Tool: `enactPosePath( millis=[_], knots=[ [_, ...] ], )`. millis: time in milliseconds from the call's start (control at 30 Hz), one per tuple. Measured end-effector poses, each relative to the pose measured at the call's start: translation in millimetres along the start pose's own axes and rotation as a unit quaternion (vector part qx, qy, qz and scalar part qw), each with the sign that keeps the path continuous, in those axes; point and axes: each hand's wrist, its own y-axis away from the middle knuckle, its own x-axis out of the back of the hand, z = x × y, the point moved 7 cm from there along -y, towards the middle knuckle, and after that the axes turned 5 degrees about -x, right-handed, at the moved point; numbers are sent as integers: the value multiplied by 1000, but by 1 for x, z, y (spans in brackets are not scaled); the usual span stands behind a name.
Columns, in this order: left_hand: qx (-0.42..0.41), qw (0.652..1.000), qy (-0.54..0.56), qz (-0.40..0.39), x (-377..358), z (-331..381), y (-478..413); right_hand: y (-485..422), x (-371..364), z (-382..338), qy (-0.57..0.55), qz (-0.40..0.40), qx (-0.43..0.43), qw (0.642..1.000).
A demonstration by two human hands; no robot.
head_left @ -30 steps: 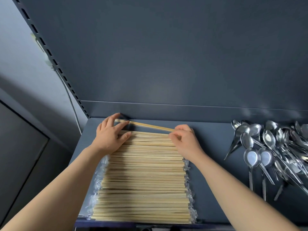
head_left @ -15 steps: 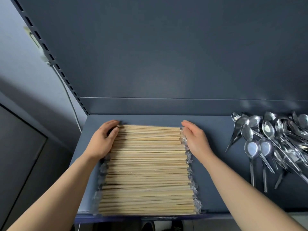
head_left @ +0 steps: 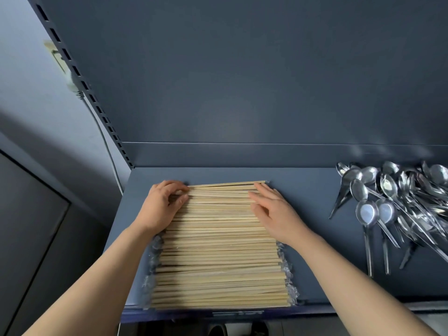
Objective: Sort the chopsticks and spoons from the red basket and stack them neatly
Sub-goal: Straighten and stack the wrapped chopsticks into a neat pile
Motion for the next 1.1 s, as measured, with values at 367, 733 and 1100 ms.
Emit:
enactPosePath(
  millis=[367, 733, 1100],
  knots=[
    [5, 997, -52, -54, -6, -1, -17, -28, 15, 4, 13, 54, -58, 997],
    [74, 994, 83, -2, 5, 1, 23, 4, 5, 5, -24, 39, -108, 993],
    [142, 971, 185, 52, 1, 11, 74, 54, -16, 2, -181, 35, -165, 969]
  ],
)
